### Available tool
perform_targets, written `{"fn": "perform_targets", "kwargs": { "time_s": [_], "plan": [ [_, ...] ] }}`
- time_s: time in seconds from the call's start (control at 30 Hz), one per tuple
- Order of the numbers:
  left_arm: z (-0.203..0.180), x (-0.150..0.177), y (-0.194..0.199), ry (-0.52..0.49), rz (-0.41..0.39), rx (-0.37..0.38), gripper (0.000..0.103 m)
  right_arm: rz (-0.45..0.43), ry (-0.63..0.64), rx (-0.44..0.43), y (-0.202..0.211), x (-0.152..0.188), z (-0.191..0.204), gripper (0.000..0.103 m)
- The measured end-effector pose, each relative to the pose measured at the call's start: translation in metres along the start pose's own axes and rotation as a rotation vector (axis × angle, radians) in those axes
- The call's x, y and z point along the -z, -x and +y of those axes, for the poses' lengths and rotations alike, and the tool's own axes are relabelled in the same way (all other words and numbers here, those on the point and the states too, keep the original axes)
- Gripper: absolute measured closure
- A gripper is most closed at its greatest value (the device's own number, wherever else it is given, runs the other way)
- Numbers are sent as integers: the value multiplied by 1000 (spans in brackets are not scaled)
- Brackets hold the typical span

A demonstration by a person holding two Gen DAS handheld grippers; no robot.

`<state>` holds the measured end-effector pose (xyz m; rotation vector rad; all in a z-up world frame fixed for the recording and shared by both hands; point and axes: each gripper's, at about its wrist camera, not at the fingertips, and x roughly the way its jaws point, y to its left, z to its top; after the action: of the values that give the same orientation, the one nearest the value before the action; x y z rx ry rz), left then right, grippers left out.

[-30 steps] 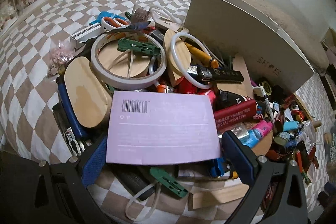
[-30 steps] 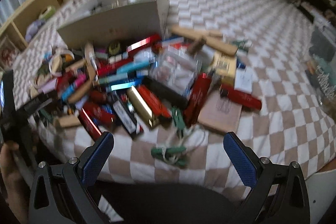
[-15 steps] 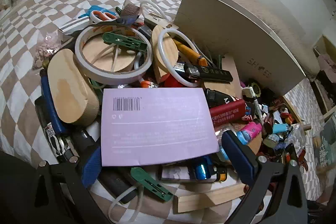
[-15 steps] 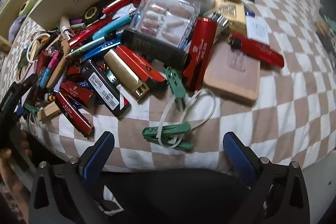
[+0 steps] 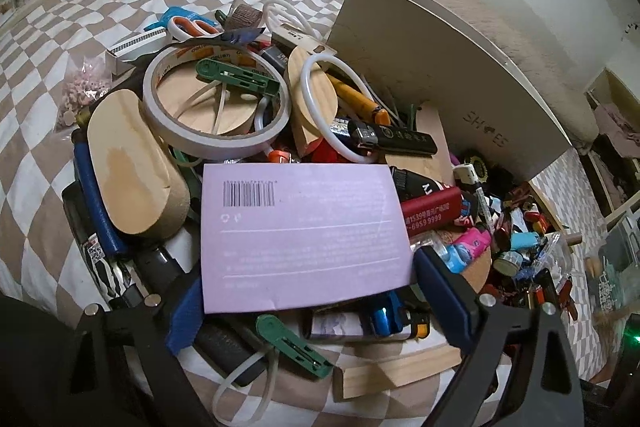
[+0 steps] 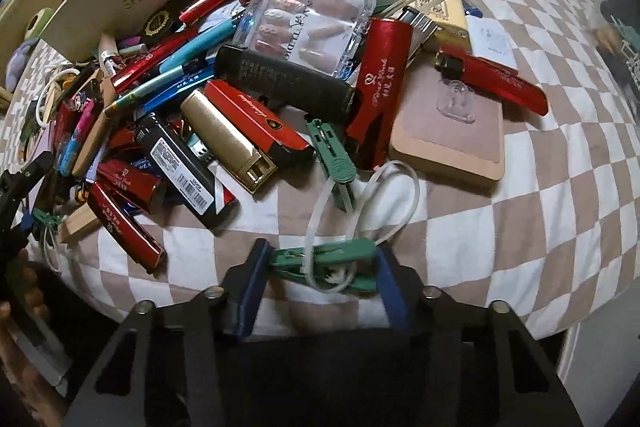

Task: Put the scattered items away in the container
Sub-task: 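Lower left tool onto the lilac card while right tool lowers toward green clothespin, then close left tool on the lilac card while right tool grasps the green clothespin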

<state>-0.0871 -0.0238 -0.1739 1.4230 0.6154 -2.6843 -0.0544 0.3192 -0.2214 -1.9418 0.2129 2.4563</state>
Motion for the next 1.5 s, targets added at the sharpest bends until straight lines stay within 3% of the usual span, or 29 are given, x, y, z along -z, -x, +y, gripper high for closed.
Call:
{"fn": "perform_targets", "kwargs": {
  "time_s": [0.27,0.43,0.47,0.5,0.6,0.67,0.9,1.03,1.17,1.27,1.5],
  "plan": [
    [-2,3,11,-29,-33,23,9,-34,-41,-106,13,12,-12,64],
    [-1,-1,28,-39,-69,47,15,-71,-43,-168,33,18,-11,65],
    [-1,-1,31,-40,-74,60,31,-85,-41,-175,40,18,-10,65],
    [-3,-3,32,-49,-65,70,61,-95,-40,-179,50,14,-8,65],
    [0,-6,34,-41,-35,110,61,-139,-41,-187,69,7,-4,65],
    [1,-7,37,-40,-39,121,61,-164,-38,-185,70,-13,14,66],
    [7,-15,55,-29,-62,167,62,-276,-26,-185,97,-27,35,66],
    [11,-26,72,-45,-91,200,73,-334,-4,-186,120,-40,50,66],
    [14,-43,91,-76,-118,244,73,-369,21,-181,141,-58,62,66],
    [19,-58,105,-102,-145,267,78,-348,47,-175,146,-83,75,66],
    [43,-83,117,-113,-156,272,79,-147,0,-234,111,-142,91,66]
  ]
}}
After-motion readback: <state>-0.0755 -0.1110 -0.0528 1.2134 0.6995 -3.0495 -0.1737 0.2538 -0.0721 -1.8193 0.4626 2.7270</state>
